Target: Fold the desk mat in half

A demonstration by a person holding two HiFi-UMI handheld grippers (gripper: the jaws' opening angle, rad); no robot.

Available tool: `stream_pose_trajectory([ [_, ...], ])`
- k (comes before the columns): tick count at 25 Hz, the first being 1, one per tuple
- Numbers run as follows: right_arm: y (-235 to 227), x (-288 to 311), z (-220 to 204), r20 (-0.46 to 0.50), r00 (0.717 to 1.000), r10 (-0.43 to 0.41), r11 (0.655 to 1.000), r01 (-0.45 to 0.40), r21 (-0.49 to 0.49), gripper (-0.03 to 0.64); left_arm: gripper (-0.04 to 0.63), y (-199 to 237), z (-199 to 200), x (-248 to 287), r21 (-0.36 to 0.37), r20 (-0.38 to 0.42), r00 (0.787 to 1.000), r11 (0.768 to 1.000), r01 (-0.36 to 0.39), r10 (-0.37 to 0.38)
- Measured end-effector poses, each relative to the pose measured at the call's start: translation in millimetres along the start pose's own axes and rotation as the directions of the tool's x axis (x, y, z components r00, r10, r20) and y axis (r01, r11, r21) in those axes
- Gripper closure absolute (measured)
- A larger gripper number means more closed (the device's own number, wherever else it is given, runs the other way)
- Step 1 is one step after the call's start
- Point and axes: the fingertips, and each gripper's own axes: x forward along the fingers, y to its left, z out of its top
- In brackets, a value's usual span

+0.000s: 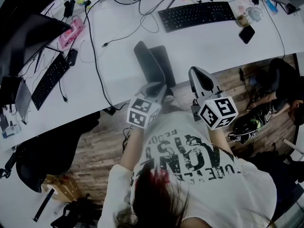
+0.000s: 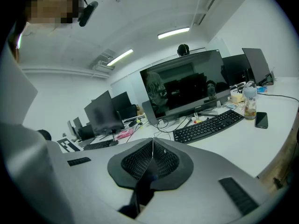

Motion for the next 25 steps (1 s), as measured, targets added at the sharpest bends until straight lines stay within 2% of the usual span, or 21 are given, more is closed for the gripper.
stream_pose_trajectory([
  [7, -6, 0, 0, -0.003, 1.000, -0.010, 1.000, 0.010, 0.003, 0.615, 0.583, -10, -6, 16, -0.046, -0.028, 0.999, 0.998, 0.044, -0.045],
  [15, -13, -5, -1, -0.001, 1.000, -0.030, 0.999, 0.030, 0.012, 0.615, 0.583, -21, -9, 38, -0.043, -0.066, 0.995, 0.996, 0.078, -0.080],
  [25, -27, -19, 1, 0.013, 0.997, -0.071, 0.997, 0.071, 0.023, 0.615, 0.583, -21, -21, 62, -0.113, -0.119, 0.989, 0.991, 0.077, -0.090],
])
